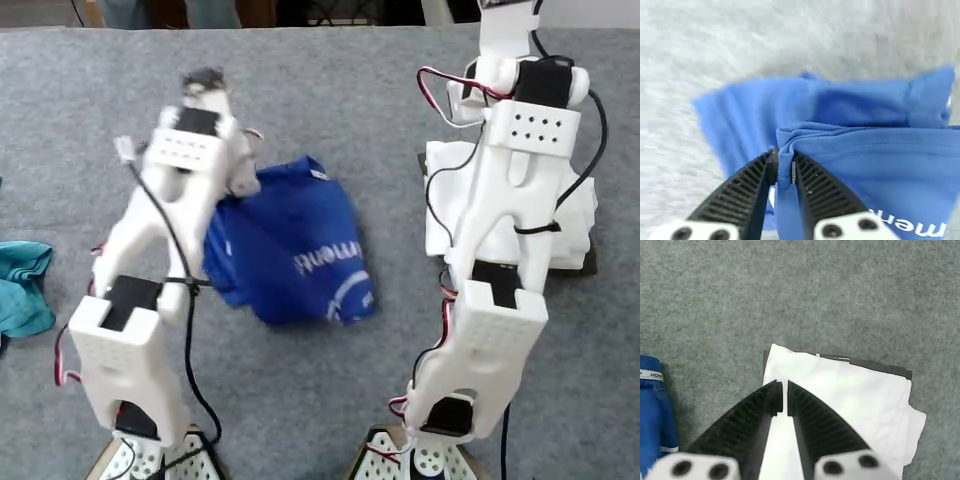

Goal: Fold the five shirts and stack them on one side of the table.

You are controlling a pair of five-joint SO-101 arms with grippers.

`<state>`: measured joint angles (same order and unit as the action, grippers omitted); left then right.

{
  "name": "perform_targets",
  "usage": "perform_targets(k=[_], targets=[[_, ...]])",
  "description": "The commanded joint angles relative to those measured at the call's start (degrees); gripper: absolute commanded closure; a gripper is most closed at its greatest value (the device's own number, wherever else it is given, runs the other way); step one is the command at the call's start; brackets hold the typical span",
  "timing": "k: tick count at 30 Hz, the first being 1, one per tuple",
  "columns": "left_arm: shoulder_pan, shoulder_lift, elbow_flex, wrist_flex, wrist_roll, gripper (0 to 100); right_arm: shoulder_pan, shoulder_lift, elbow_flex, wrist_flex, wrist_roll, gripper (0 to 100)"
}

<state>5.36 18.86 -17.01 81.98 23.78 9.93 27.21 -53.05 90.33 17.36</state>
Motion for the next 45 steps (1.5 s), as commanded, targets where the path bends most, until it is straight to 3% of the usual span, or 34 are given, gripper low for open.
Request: perform_targets(k=[1,9,14,21,27,31,35,40,45], targets=[[-7.87,-3.43,-11.74,4.75,-0.62,97,-1.67,-0.48,-2.42,0.62,0.26,97.3],[-25.89,-2.99,-28.53,8.00,-0.35,97,-6.86,-0.31,-1.71,3.16,0.44,97.3],[-35.74,-2.99,-29.76,2.11,1.05,97,-14.68,-0.31,4.97,4.04,6.95,97.2],[-48.31,-1.67,-28.00,-7.65,5.10,97,-26.81,0.84,14.55,2.02,10.55,97.2],[-51.65,2.90,-27.56,-13.19,5.01,97,-37.27,7.25,15.25,1.05,10.73,97.2],[-53.67,10.11,-27.74,-19.69,5.01,97,-44.04,12.35,15.16,-9.23,10.81,97.2],[-55.08,15.74,-28.26,-24.00,4.84,97,-48.35,17.71,14.02,-19.87,10.64,87.8],[-55.08,16.18,-28.26,-24.35,4.84,97,-51.08,25.54,5.41,-22.68,10.37,73.7],[-54.99,16.18,-28.26,-24.35,4.75,97,-53.54,35.30,-7.08,-22.77,10.73,73.0]])
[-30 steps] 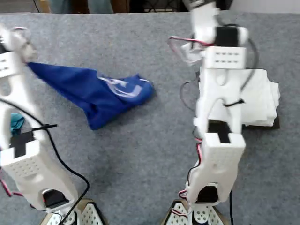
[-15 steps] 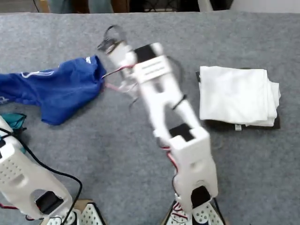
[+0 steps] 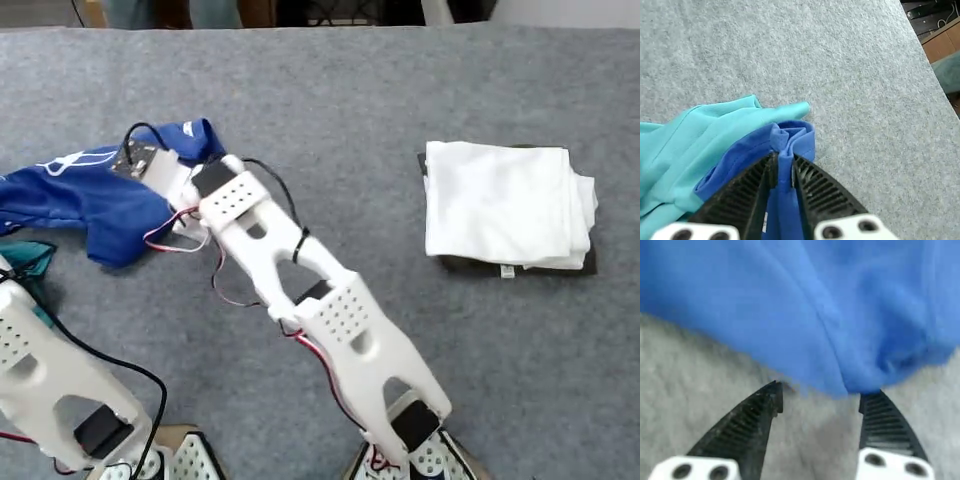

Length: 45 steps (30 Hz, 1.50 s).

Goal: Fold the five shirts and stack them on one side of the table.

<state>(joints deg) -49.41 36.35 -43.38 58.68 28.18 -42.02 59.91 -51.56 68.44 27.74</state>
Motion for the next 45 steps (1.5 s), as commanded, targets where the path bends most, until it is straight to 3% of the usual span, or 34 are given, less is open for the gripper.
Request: perform_targets(k=[1,3,6,15,24,29,35,38,42,45], targets=[[-0.22,-1.32,-1.89,-1.05,0.35,97,-1.67,4.62,-11.30,-0.70,0.35,73.3],[0.04,-1.32,-1.89,-0.79,0.35,97,-1.67,8.31,-16.48,-0.53,0.35,78.3],[0.22,-1.32,-3.91,1.41,0.35,97,-1.32,12.44,-24.22,1.85,0.00,98.1],[1.45,-0.88,-16.84,13.63,0.35,97,2.46,17.01,-44.26,19.16,0.44,98.5],[4.62,-0.79,-28.09,26.46,0.44,97,11.08,6.20,-42.86,32.88,10.46,98.5],[6.11,-0.70,-28.09,27.43,0.44,97,19.16,-4.97,-33.10,32.88,14.77,98.5],[10.07,-0.70,-24.66,27.43,0.26,97,26.46,-24.84,-6.81,32.79,23.65,98.5],[10.95,-0.70,-23.60,27.43,0.26,97,23.38,-30.90,6.73,29.36,24.44,98.4],[10.33,-0.70,-23.87,27.25,0.26,97,17.32,-32.22,18.33,16.70,24.35,97.9],[9.54,-0.88,-23.87,27.08,0.26,97,12.48,-30.90,23.52,5.89,20.48,88.5]])
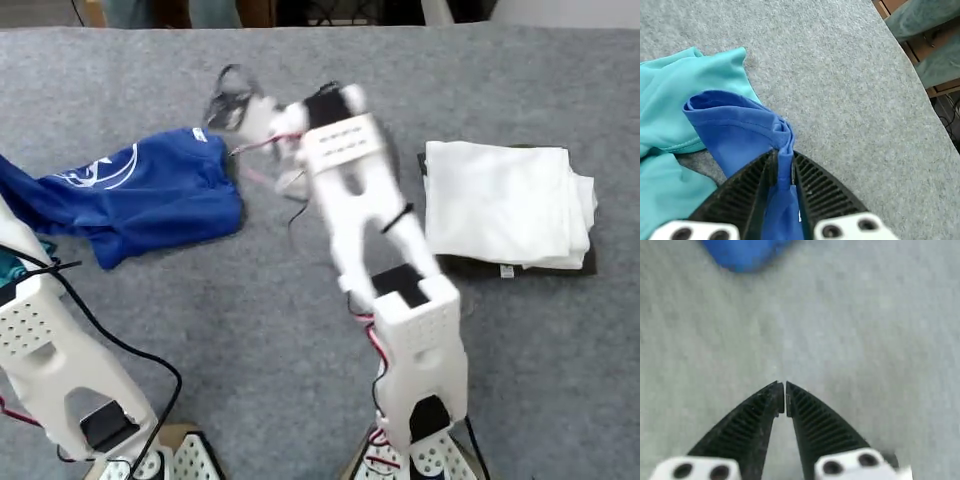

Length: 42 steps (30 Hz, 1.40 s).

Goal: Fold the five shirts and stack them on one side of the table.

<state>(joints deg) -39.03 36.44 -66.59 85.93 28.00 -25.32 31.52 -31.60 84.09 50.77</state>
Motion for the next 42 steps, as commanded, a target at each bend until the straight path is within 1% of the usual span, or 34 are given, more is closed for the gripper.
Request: perform_targets(k=[1,3,4,8,11,13,16,18,20,24,29,32,34,36,40,42], targets=[[-1.01,-0.97,-0.66,-0.26,0.53,97,-5.63,-1.63,4.62,-12.66,-3.69,84.4],[-1.45,-1.14,-0.66,-0.35,0.53,97,-8.35,0.48,5.58,-16.62,-4.31,77.9],[-1.45,-1.23,-0.66,-0.35,0.53,97,-9.67,1.89,5.58,-17.67,-4.13,76.3],[-1.54,-1.32,-0.66,-0.35,0.53,97,-12.92,8.92,5.58,-20.84,-4.57,76.0],[-1.54,-1.23,-0.66,-0.35,0.53,97,-13.10,12.97,4.44,-21.19,-4.57,76.7],[-1.54,-1.23,-0.66,-0.35,0.53,97,-12.40,14.99,1.89,-20.31,-4.66,82.4],[-1.54,-1.05,-0.66,-0.35,0.53,97,-11.25,17.19,-3.12,-18.11,-5.71,99.2],[-1.54,-0.97,-0.75,-0.62,0.53,97,-9.76,17.89,-6.55,-15.21,-7.12,96.9],[-1.45,-0.88,-0.75,-0.97,0.53,97,-8.79,18.24,-10.15,-11.60,-7.21,98.6],[-1.19,-0.88,-0.75,-0.79,0.53,97,-6.24,18.24,-17.63,-0.53,-6.86,98.5],[-0.48,-0.97,-0.75,-0.62,0.35,97,-1.85,18.24,-31.08,16.62,-2.02,98.5],[1.45,-1.32,-0.31,-0.53,-2.99,97,3.25,16.66,-34.51,17.23,-1.23,98.5],[3.38,-1.23,-0.13,-0.35,-5.63,97,6.24,13.58,-32.92,17.23,0.35,98.5],[5.67,-0.79,-0.22,0.35,-8.62,97,8.88,9.19,-28.18,17.23,2.02,98.5],[9.63,-0.70,-0.04,1.32,-14.33,97,12.92,-3.21,-12.35,17.23,7.74,98.5],[11.47,-0.70,0.31,1.49,-16.88,97,13.80,-10.59,-2.95,17.23,11.78,98.5]])
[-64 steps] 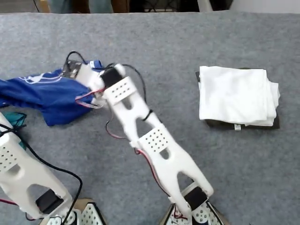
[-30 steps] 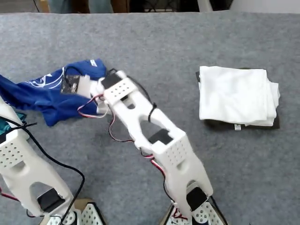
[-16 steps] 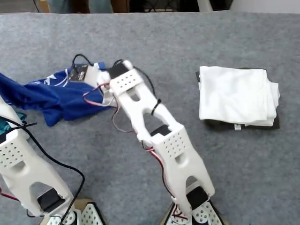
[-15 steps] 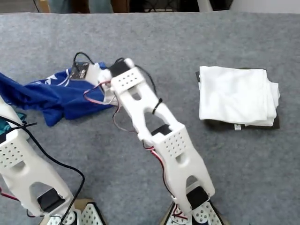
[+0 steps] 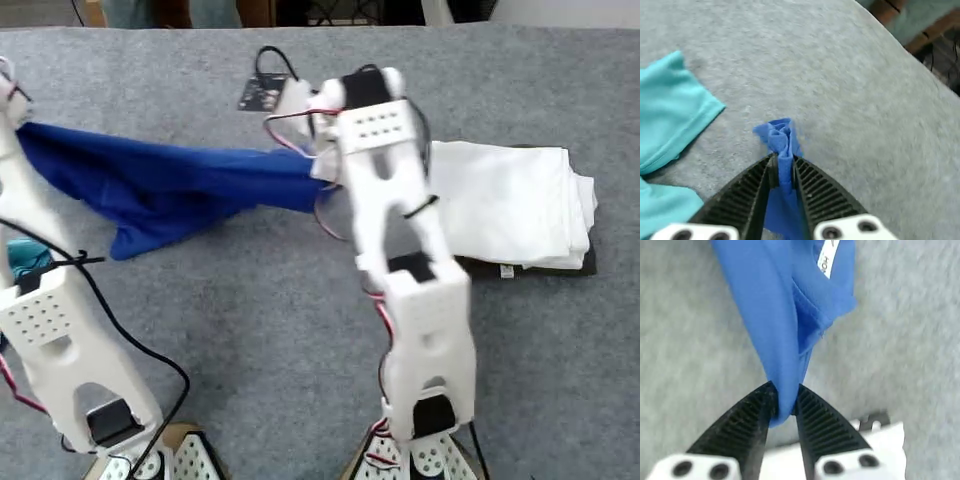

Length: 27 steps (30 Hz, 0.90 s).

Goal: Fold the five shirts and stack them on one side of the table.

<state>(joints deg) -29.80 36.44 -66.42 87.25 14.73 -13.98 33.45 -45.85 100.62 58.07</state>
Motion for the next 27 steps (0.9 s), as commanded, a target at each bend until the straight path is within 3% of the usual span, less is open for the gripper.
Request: perform_targets(k=[1,6,13,23,27], targets=[[3.12,-0.70,1.19,0.09,-4.84,97,2.90,-16.40,15.87,0.70,6.59,98.5],[7.25,-0.70,4.09,-0.35,-12.75,97,3.69,-28.09,30.02,-1.32,11.08,98.5],[7.87,0.09,3.56,-0.35,-19.69,97,5.01,-22.20,29.05,-5.54,8.97,98.5],[13.23,6.95,3.56,-0.26,-13.36,96,9.85,-6.55,14.90,-2.99,7.91,98.5],[13.32,8.62,3.47,-0.35,-8.79,85,10.64,-2.15,8.40,0.35,7.91,98.5]])
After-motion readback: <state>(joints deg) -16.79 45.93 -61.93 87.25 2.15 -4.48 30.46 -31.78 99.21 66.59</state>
